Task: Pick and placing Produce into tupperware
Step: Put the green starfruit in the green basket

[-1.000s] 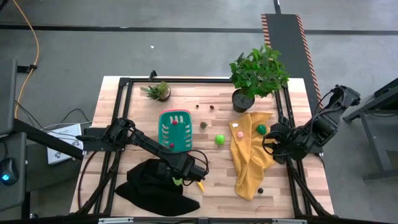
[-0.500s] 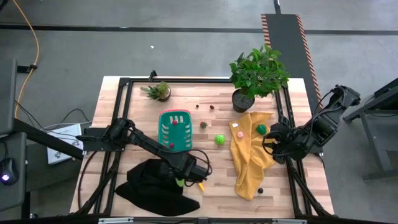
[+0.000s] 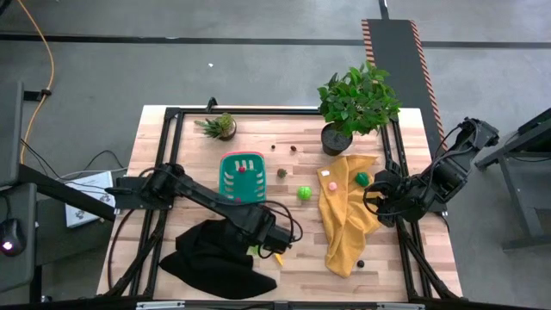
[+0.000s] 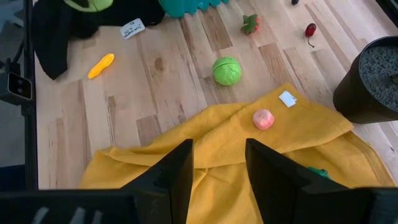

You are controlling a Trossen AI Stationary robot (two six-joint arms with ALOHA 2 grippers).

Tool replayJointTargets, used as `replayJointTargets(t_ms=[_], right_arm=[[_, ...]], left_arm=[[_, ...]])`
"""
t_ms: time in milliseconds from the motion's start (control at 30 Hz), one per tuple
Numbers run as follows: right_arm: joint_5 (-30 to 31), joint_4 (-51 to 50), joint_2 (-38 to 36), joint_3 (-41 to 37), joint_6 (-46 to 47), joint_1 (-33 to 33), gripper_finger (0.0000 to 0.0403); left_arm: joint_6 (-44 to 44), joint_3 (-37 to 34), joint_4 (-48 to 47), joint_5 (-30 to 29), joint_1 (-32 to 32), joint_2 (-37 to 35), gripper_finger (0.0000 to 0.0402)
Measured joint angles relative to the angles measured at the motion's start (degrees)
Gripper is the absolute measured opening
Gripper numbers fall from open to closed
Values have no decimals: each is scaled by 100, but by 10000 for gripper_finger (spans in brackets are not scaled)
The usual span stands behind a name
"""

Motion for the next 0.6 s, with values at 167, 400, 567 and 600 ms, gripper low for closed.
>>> replayJointTargets(t_ms=[167, 400, 567, 600], right_arm=[[53, 0, 0, 0, 1, -2, 138], [50, 14, 0, 0, 36, -1, 138], [48, 69, 0, 0, 65, -1, 138], [48, 76, 0, 0, 90, 0, 138]], left_arm=[[266, 668, -542, -322, 5, -2, 229], [817, 1329, -1326, -492, 142, -7, 229], [1462, 1386, -1357, -495, 443, -49, 229], [1580, 1386, -1358, -495, 513, -78, 229]])
